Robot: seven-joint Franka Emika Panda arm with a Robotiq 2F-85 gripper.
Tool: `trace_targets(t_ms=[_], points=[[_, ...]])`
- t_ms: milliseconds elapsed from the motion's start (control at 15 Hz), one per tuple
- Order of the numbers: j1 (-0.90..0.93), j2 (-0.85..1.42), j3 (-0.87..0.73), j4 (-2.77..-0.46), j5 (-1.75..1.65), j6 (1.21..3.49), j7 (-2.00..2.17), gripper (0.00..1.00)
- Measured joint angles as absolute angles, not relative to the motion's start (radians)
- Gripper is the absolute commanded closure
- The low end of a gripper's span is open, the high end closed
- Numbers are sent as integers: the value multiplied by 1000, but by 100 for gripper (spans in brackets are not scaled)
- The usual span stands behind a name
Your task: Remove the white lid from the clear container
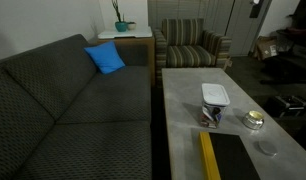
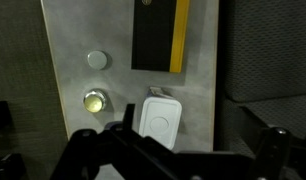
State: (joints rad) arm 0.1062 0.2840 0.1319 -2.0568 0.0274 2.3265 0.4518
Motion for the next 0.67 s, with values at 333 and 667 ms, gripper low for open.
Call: trace_targets(t_ms=[333, 667], points=[[115, 456, 118, -1917, 57, 2493, 381, 0], [112, 663, 115, -1730, 85, 2532, 275, 0]])
